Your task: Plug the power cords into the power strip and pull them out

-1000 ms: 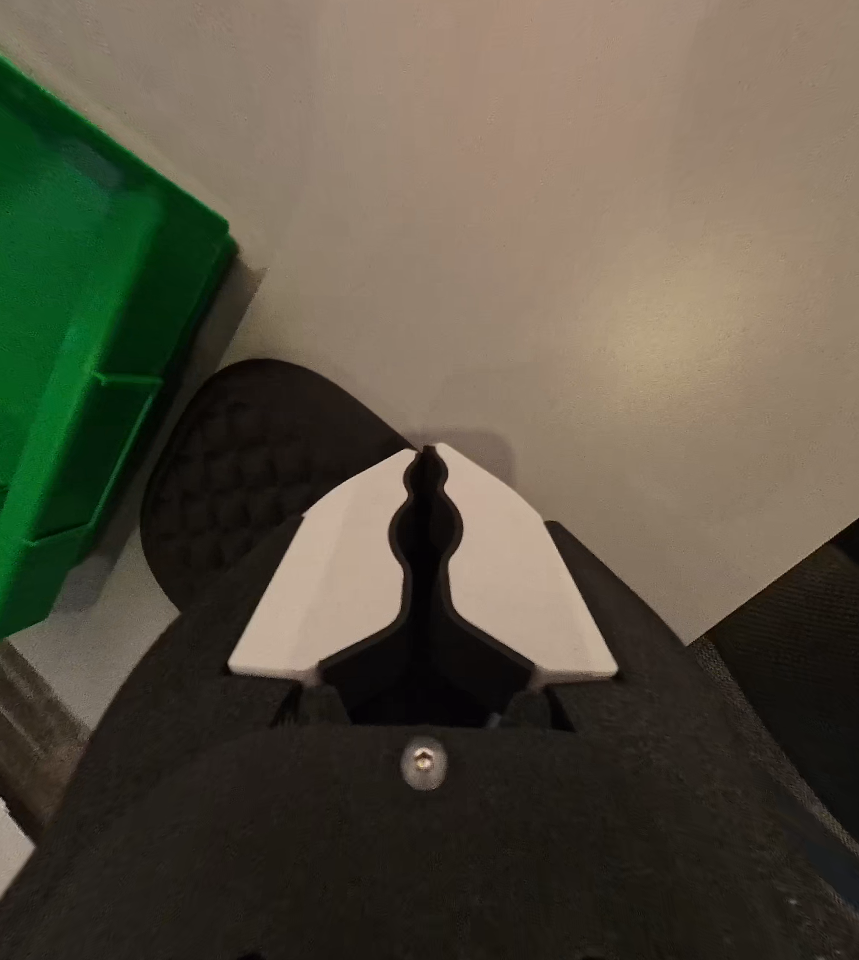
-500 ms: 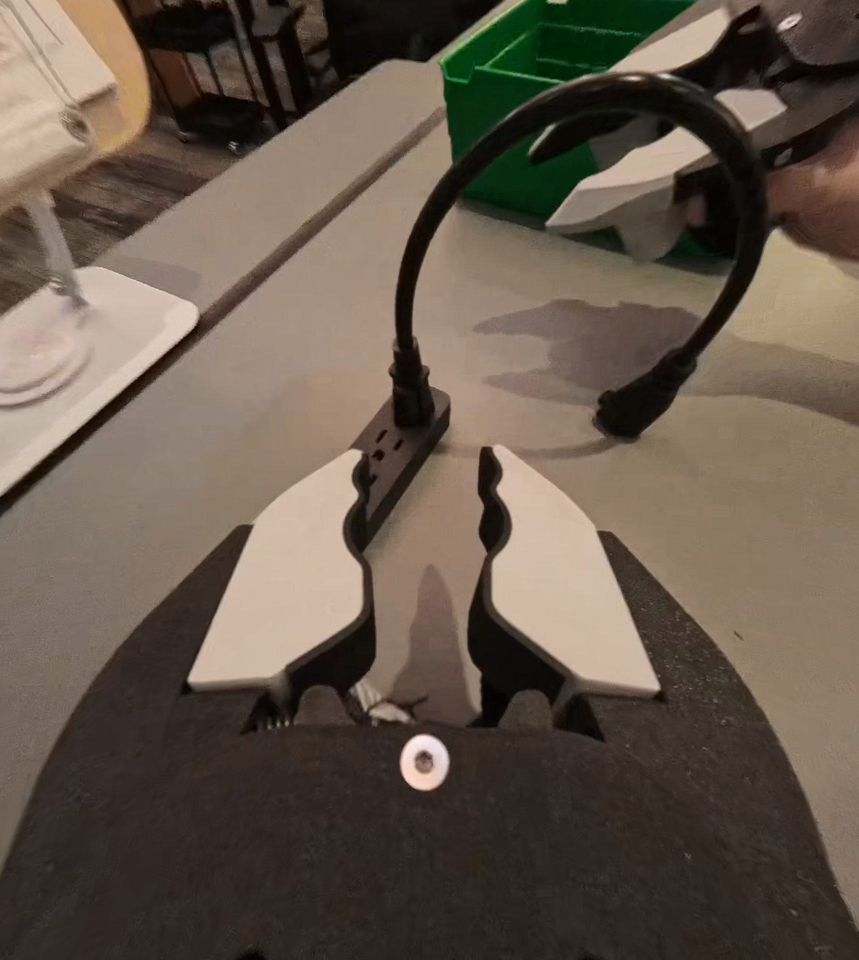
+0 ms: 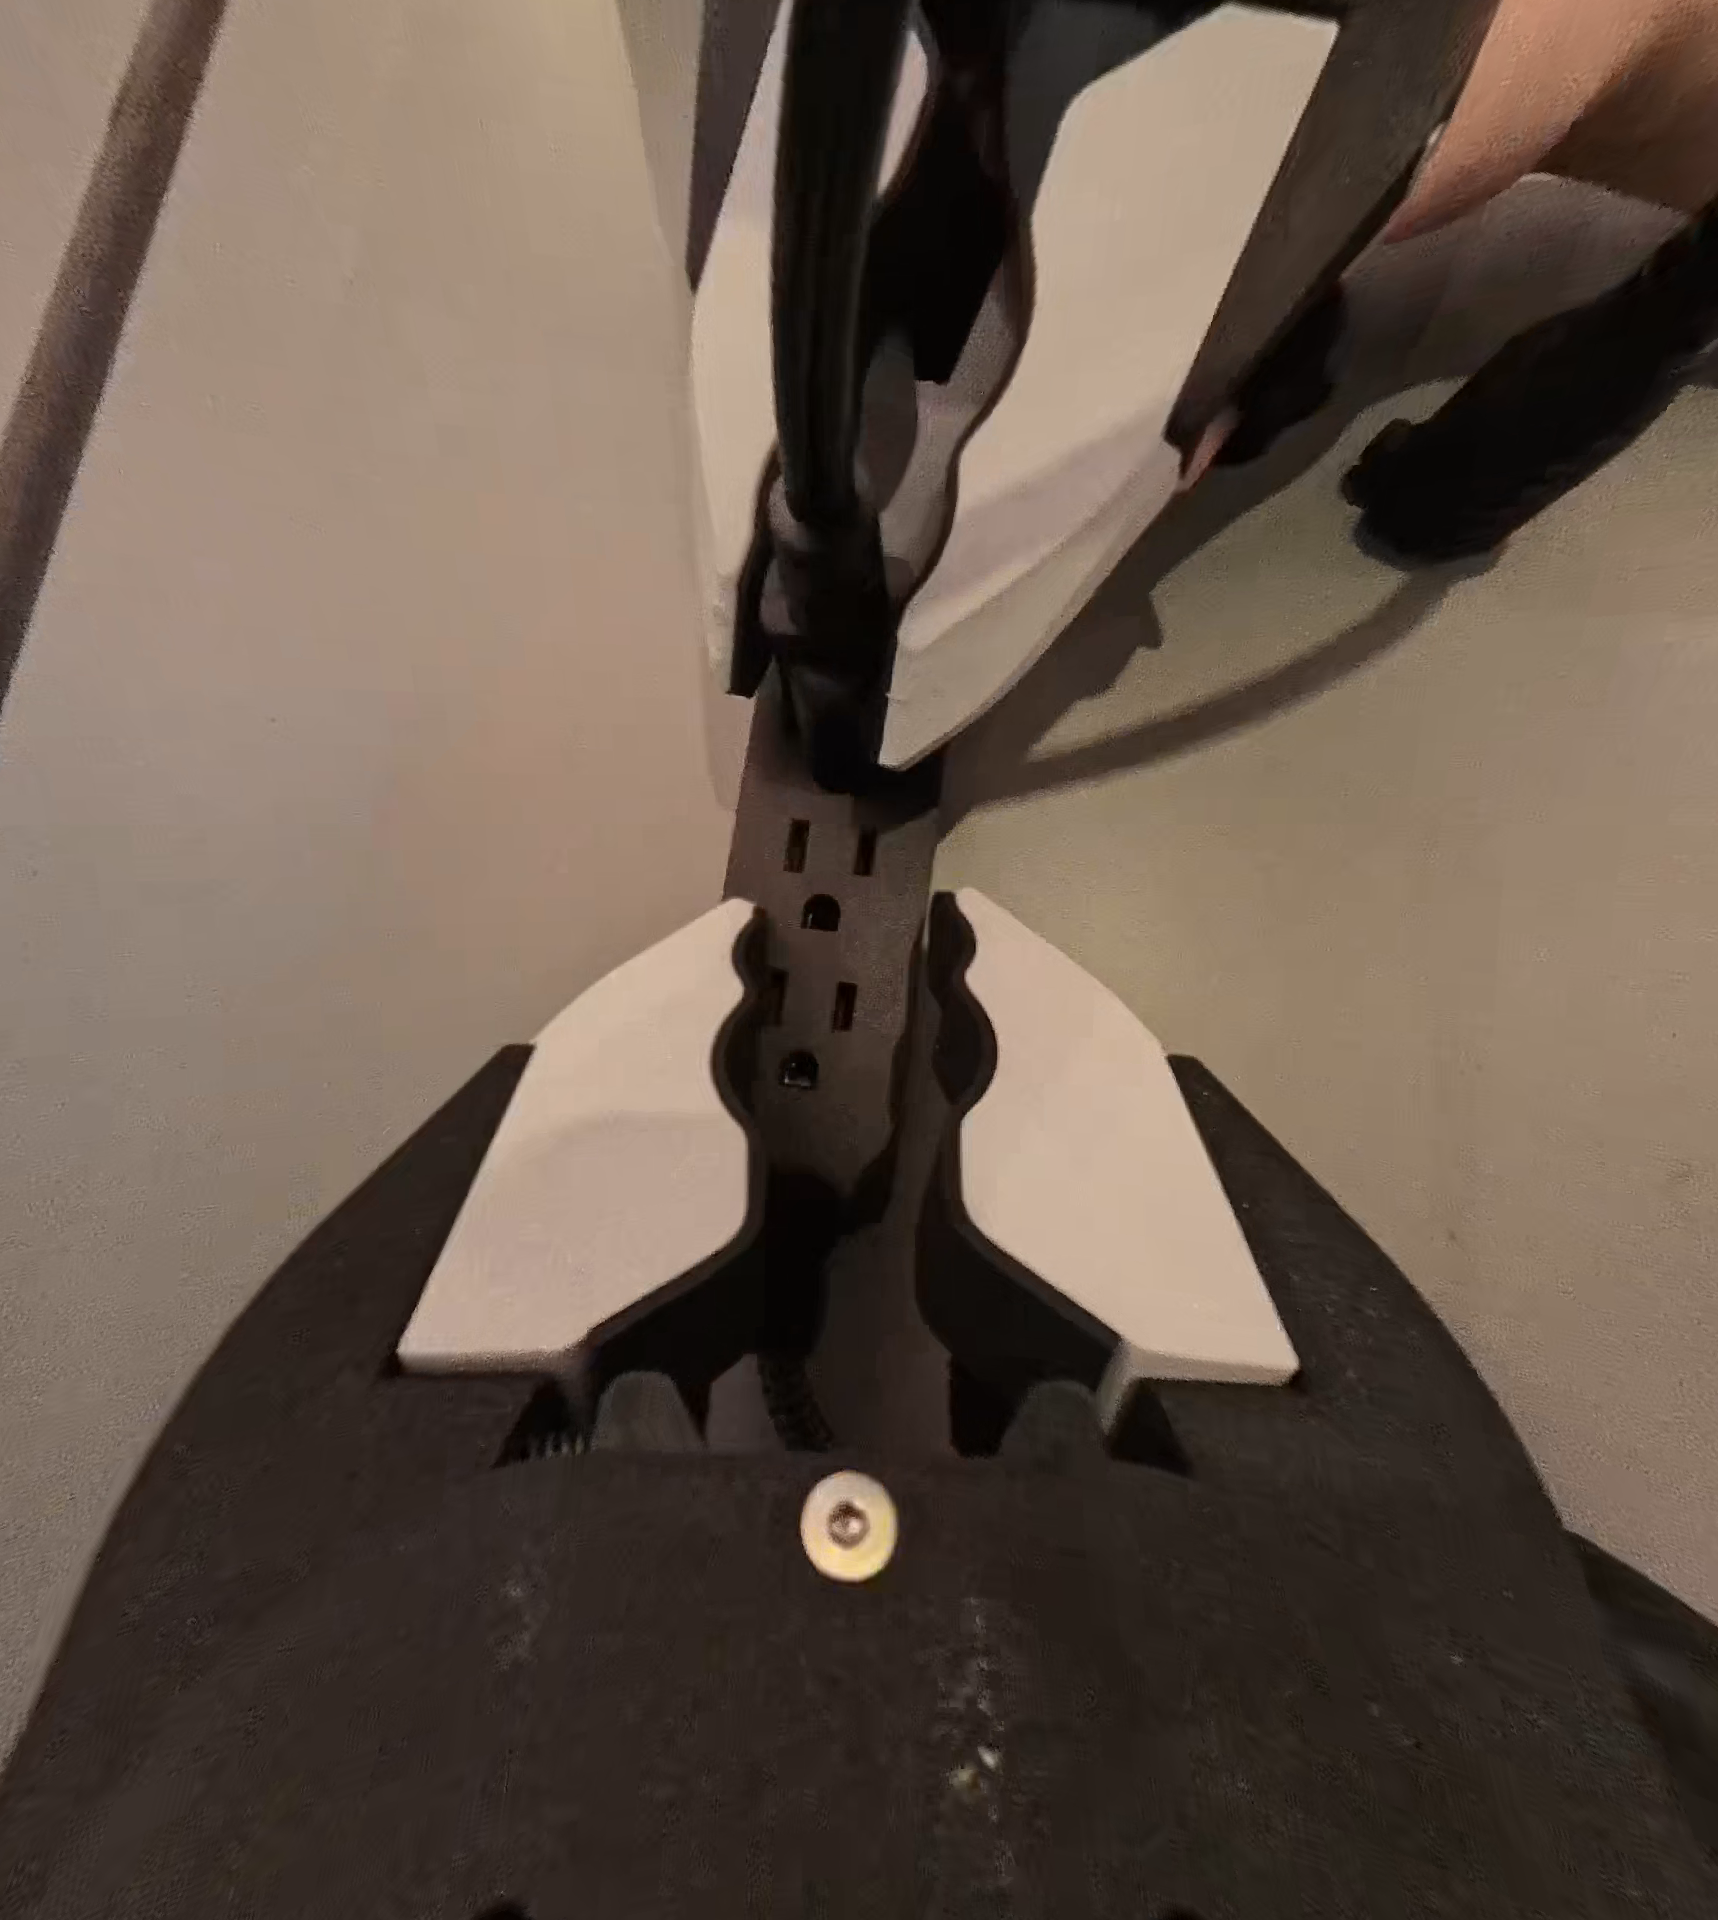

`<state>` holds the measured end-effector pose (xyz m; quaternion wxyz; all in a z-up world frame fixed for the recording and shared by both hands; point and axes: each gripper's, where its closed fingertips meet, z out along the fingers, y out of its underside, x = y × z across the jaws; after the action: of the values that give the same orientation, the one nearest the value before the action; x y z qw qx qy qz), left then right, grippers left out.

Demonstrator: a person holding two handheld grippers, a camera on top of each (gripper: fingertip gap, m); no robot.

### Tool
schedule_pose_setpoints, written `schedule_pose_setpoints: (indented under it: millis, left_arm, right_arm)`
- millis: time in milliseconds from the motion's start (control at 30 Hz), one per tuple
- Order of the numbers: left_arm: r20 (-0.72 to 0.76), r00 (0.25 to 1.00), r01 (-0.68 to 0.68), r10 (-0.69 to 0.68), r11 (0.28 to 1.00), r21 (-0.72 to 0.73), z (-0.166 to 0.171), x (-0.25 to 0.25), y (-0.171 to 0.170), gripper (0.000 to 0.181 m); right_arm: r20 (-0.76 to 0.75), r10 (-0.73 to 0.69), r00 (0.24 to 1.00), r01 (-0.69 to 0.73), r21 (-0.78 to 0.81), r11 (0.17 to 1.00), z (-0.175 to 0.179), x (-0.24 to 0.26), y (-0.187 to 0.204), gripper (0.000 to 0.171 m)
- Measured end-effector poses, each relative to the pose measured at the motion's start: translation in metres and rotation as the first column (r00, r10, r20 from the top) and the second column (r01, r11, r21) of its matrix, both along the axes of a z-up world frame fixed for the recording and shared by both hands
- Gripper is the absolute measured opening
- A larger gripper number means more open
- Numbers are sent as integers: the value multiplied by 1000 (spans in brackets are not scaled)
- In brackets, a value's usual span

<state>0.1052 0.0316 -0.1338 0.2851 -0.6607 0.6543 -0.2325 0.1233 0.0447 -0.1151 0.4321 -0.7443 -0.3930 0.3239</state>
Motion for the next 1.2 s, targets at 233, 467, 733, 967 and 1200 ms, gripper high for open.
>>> schedule_pose_setpoints:
  millis: [233, 467, 733, 967, 1200]
  left_arm:
    - [-38, 998, -44, 45, 999, 27, -1, 9, -1, 36]
    - [5, 999, -50, 50, 999, -11, -1, 12, -7, 43]
    - [-25, 998, -53, 52, 998, -35, -3, 12, -9, 92]
    - [-122, 992, -40, 32, 997, -65, -24, 2, -9, 49]
    - [-105, 993, -59, 52, 996, -64, -24, 4, -6, 48]
  right_arm:
    - [28, -59, 998, 56, 70, 996, 0, 1, -5, 26]
    - [21, -108, 994, 107, 62, 992, 0, 4, -9, 27]
    - [14, -100, 995, 100, 52, 994, 1, 3, -12, 27]
    - [17, -69, 997, 68, 52, 996, 0, -6, -18, 27]
    - [22, -127, 992, 126, 46, 991, -1, -4, -11, 28]
